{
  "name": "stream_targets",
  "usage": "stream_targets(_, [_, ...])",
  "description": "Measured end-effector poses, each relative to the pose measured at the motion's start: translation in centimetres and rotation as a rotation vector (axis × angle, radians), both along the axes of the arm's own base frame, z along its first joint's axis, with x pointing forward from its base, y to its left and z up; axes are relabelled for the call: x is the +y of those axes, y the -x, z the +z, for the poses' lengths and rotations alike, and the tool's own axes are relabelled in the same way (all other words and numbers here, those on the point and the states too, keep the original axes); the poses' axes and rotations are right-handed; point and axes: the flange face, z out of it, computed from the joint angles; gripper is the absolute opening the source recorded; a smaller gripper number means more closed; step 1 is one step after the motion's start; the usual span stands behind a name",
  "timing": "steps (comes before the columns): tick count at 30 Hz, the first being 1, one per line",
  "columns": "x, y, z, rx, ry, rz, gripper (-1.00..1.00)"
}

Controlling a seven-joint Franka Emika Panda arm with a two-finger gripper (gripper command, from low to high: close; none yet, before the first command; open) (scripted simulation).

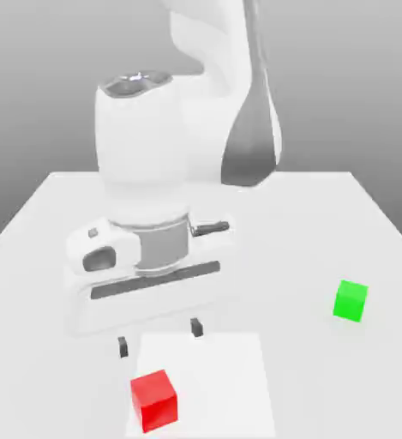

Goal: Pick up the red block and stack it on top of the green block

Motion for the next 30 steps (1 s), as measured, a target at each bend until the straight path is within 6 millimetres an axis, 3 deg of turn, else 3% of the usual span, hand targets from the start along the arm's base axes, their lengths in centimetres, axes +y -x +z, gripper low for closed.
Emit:
stream_targets(5, [-0.3,0.4,-6.6,0.027,0.014,0.018,0.0])
stream_targets(6, [-0.3,0.5,-7.7,0.027,0.014,0.018,-1.0])
stream_targets(13, [-0.3,0.5,-7.8,0.029,0.014,0.018,-1.0])
stream_targets(18, [0.3,0.6,-2.6,0.029,0.01,0.039,-1.0])
stream_targets(21, [7.2,1.9,-1.3,0.032,-0.006,0.277,-1.0])
stream_targets(24, [14.9,4.5,-0.6,0.034,-0.016,0.56,-1.0])
stream_targets(28, [25.8,11.3,0.5,0.031,-0.016,1.02,-1.0])
stream_targets(30, [29.3,15.3,1.0,0.027,-0.008,1.237,-1.0])
